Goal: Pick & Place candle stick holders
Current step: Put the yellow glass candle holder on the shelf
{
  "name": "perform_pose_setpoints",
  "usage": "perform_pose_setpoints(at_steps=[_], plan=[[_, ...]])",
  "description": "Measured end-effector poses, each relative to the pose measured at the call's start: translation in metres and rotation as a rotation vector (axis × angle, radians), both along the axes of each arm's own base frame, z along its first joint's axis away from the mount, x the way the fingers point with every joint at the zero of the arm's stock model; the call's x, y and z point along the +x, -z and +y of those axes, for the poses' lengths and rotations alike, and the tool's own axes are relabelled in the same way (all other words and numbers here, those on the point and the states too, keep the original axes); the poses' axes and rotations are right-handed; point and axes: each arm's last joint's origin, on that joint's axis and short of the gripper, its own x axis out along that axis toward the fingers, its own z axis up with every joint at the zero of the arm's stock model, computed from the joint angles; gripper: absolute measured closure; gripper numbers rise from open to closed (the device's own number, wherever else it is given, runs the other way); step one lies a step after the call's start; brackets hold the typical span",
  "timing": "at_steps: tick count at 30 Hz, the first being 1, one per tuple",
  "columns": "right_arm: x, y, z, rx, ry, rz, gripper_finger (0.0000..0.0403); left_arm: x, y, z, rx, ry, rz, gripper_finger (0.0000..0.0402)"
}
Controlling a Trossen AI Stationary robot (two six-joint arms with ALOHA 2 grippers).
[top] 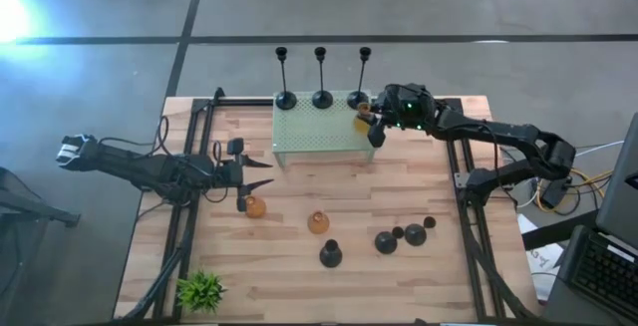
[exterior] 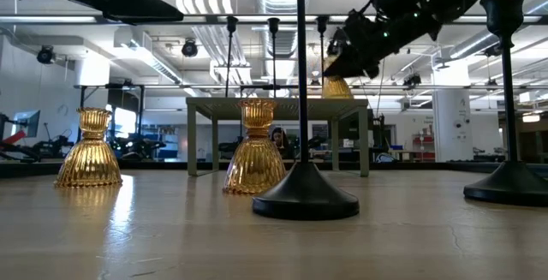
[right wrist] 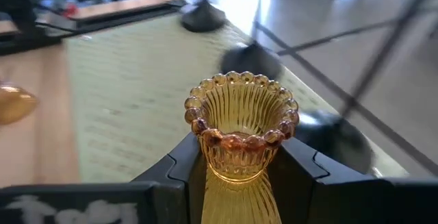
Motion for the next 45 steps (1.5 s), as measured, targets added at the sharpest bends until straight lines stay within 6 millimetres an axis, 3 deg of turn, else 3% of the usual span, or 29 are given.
perform_pose_setpoints(at_steps=[14, 45], plan=[[0.002, 0.017, -0.008, 0.032, 0.096, -0.063, 0.0286, 0.0, -0.001, 0.0, -0.001, 0.0, -0.009, 0.0232], [0.001, 0.015, -0.006, 0.054, 0.093, -0.091, 0.0286, 0.0, -0.001, 0.0, 0.0, 0.0, -0.008, 0.0232]])
